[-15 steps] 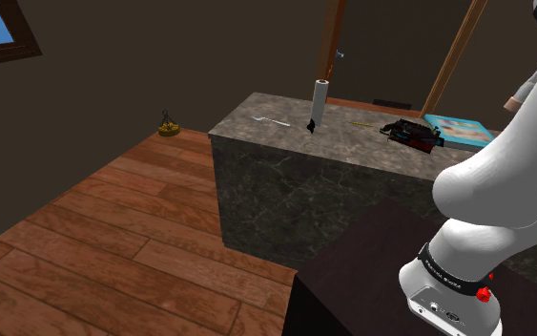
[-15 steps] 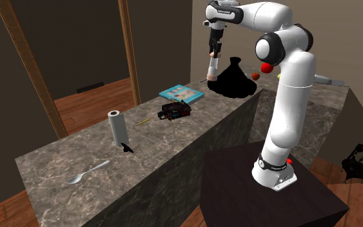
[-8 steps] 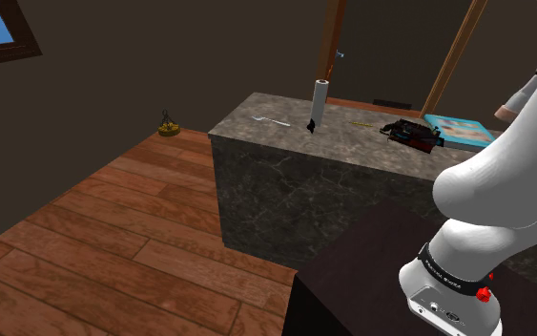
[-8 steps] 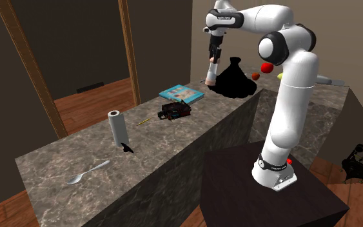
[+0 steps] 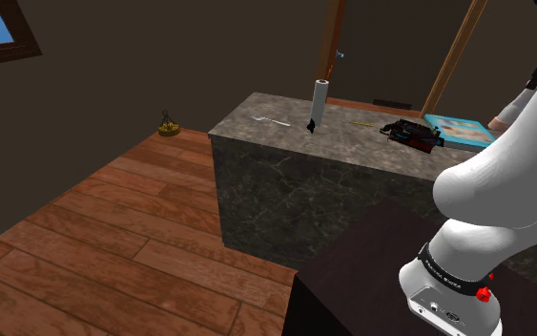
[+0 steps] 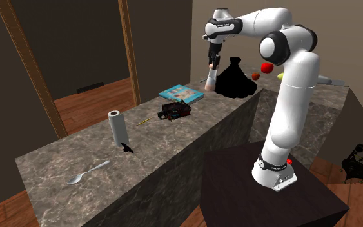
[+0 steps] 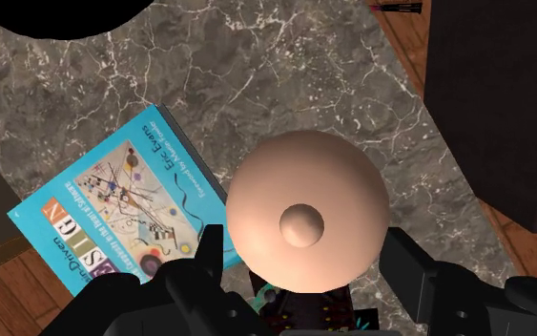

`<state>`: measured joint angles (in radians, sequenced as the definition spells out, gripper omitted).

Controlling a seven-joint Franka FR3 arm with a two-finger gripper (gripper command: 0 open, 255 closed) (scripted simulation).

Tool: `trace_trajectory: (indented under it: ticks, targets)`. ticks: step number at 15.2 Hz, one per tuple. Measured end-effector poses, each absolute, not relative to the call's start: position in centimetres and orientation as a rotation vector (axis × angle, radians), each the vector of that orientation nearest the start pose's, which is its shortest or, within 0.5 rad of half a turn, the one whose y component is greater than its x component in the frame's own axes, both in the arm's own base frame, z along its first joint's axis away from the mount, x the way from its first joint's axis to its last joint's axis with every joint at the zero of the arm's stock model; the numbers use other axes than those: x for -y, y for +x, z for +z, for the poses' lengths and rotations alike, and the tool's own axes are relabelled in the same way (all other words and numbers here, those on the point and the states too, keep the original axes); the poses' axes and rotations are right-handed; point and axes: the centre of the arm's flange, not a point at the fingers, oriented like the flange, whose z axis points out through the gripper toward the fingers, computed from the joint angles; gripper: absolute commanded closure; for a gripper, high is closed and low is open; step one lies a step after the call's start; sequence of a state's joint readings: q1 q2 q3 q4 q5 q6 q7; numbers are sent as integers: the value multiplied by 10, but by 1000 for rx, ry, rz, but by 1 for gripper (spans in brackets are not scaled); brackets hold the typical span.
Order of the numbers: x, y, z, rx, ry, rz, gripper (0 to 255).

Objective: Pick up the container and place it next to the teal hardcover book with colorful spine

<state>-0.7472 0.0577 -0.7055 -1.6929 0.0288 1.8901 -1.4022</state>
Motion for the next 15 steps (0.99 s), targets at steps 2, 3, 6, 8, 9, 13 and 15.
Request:
trace_trajectory:
  ticks: [2, 3, 6, 8, 9, 13, 15]
  targets:
    - [585, 82, 561, -88, -3294, -21, 255]
    - [585, 81, 555, -88, -3293, -21, 255]
    - [586, 81, 540, -88, -3294, -21, 255]
    - [585, 83, 528, -88, -3293, -21, 255]
    - [585, 82, 523, -88, -3293, -21, 255]
    - [585, 81, 502, -88, -3293, -21, 255]
    - [585, 81, 491, -88, -3293, -21, 255]
